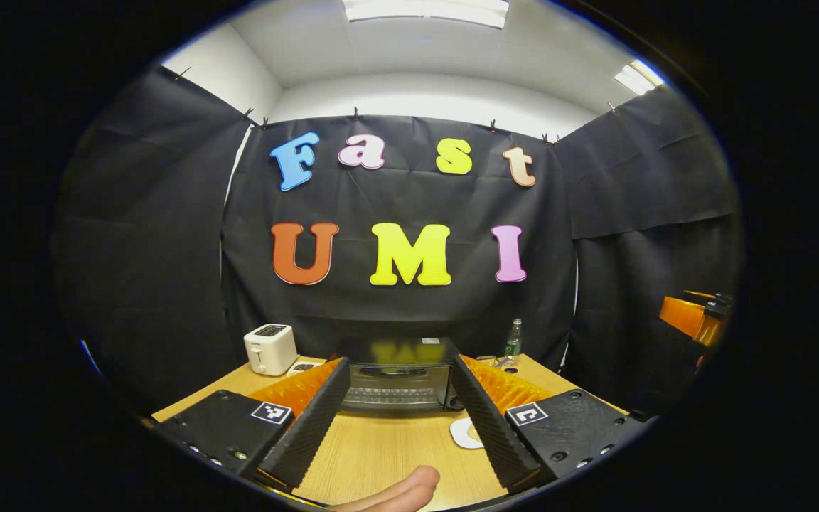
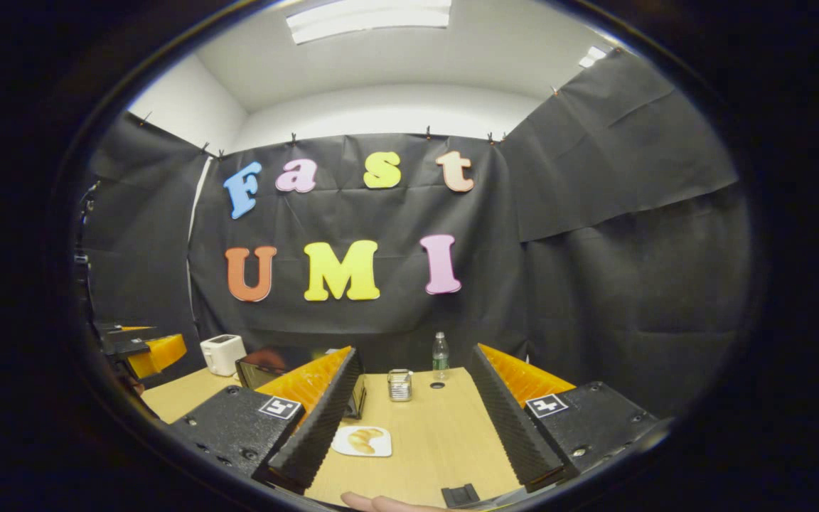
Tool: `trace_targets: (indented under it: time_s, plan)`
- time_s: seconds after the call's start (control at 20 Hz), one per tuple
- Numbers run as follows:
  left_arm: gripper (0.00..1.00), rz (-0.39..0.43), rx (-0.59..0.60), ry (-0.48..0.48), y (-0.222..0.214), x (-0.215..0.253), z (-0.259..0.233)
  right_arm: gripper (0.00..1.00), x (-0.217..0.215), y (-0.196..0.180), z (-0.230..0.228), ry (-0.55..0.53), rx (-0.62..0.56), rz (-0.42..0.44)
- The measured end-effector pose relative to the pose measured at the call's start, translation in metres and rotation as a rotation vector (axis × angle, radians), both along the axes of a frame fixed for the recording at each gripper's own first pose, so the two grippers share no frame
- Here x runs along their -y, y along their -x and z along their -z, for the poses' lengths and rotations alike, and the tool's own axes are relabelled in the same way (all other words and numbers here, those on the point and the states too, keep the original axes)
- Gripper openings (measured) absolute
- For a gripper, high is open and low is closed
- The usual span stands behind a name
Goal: Open the electric oven with the left hand, put the food in, and close the electric oven.
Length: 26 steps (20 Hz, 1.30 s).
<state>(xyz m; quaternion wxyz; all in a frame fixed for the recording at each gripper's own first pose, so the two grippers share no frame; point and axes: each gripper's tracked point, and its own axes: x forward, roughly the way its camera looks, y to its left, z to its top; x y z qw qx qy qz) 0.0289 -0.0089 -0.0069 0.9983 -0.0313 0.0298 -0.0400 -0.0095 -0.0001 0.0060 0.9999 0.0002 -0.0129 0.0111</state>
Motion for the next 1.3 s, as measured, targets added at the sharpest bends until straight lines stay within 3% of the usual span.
trace_targets:
  time_s: [0.25, 0.65, 1.0, 1.3]
  plan:
    - [0.94, 0.011, -0.011, -0.026, -0.034, 0.001, 0.005, 0.96, 0.003, 0.005, 0.001, -0.021, 0.014, -0.010]
    - [0.94, 0.052, -0.084, -0.009, -0.137, 0.012, 0.047, 0.96, 0.028, 0.015, 0.003, -0.092, 0.071, 0.008]
    - [0.94, 0.047, -0.235, -0.042, -0.225, 0.019, 0.122, 0.96, 0.052, 0.021, 0.001, -0.099, 0.108, 0.049]
    - [0.95, 0.050, -0.322, -0.088, -0.261, 0.016, 0.168, 0.99, 0.057, 0.014, 0.016, -0.103, 0.077, 0.043]
